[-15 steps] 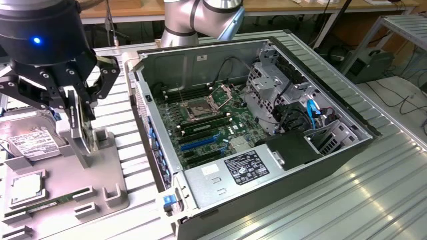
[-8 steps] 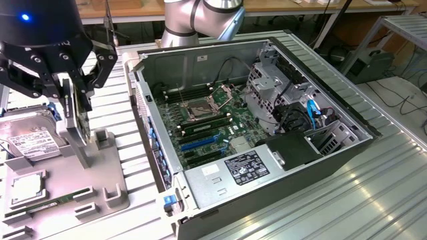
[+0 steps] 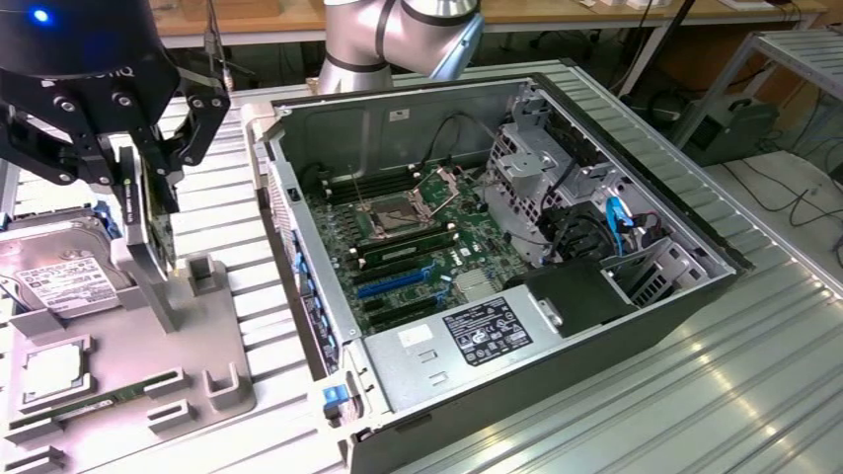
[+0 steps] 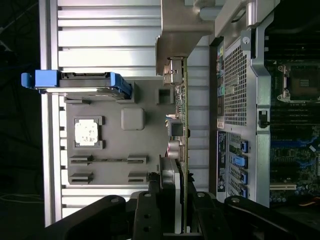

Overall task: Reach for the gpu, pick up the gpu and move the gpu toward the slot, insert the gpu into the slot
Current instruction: 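Pick up the gpu and move the gpu toward the slot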

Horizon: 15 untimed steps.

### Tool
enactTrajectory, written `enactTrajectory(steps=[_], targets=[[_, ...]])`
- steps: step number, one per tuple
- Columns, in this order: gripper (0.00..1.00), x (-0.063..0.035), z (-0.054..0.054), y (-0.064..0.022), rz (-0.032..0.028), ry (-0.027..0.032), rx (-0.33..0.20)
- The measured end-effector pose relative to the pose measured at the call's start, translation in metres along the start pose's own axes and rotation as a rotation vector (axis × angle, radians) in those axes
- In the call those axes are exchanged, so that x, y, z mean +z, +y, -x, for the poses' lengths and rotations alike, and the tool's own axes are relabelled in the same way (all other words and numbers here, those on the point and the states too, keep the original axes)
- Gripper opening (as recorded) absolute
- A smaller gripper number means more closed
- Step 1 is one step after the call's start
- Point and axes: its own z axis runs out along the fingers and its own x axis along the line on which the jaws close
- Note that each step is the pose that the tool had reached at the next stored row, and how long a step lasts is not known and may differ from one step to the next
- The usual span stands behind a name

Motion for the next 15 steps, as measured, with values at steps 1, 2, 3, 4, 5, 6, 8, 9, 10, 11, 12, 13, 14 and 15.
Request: enactTrajectory(steps=[1,2,3,4,5,6,8,9,10,11,12,13,14,15], targets=[[0.28,0.0,0.0,0.0,0.0,0.0,0.0],[0.28,-0.0001,0.0,0.0,0.0,0.0001,0.0],[0.28,-0.0001,0.001,0.0,-0.0001,0.0001,0.0],[0.28,-0.0001,0.002,0.0,-0.0001,0.0002,0.0],[0.28,-0.0001,0.003,0.0,-0.0001,0.0001,0.0],[0.28,0.0,0.005,0.0,0.0,0.0,0.0],[0.28,0.0,0.008,0.0001,0.0,0.0,0.0],[0.28,0.0,0.01,0.0,0.0,0.0001,0.0],[0.28,0.0,0.012,0.0001,0.0,0.0001,0.0],[0.28,0.0,0.014,0.0001,0.0,0.0001,0.0],[0.28,0.0,0.015,0.0001,0.0,0.0001,0.0],[0.28,0.0,0.017,0.0001,-0.0001,0.0001,0.0],[0.28,0.0,0.019,0.0001,0.0,0.0,0.0],[0.28,0.0,0.021,0.0001,0.0,0.0,0.0]])
